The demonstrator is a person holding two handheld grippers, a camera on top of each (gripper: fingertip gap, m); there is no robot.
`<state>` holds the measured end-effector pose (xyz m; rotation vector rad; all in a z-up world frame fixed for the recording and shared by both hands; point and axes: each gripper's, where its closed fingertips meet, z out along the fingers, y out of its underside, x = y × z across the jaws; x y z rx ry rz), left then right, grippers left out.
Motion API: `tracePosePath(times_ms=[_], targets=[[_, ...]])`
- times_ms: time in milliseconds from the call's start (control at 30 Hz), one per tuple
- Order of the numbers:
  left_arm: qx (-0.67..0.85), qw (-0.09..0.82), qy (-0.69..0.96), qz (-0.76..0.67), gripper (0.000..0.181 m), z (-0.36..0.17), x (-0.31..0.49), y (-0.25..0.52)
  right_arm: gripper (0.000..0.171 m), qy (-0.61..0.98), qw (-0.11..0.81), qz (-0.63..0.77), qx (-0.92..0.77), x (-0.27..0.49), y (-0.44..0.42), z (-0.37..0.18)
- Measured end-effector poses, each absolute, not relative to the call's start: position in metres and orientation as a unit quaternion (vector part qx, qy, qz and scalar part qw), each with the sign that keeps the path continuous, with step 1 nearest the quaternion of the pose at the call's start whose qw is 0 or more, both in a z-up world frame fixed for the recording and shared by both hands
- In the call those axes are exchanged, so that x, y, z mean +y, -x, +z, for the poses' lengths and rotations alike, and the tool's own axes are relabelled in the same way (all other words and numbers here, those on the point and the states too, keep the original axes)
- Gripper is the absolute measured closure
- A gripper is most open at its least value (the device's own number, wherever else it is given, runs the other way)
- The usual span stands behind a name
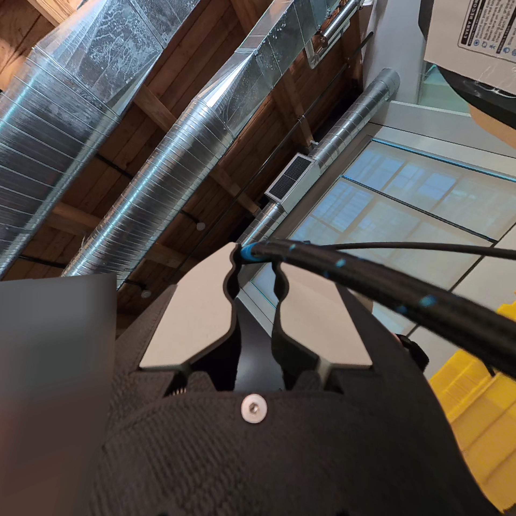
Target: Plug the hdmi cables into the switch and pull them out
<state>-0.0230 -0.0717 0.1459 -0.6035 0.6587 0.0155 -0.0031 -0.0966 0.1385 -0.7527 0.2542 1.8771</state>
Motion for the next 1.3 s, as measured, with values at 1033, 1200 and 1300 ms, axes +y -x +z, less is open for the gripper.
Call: tracePosePath(times_ms=[1033, 1200, 1300], targets=[[0.348, 0.886, 0.306, -0.002, 0.116, 0.158, -0.062, 0.040, 0.151, 0.377, 0.554, 0.740, -0.061, -0.095, 0.026, 0.141], [0.391, 0.855, 0.337, -0.049, 0.129, 0.149, -0.056, 0.038, 0.152, 0.383, 0.576, 0.718, -0.076, -0.089, 0.013, 0.142], [0.421, 0.834, 0.350, -0.074, 0.128, 0.145, -0.058, 0.035, 0.152, 0.380, 0.597, 0.700, -0.095, -0.089, 0.007, 0.145]])
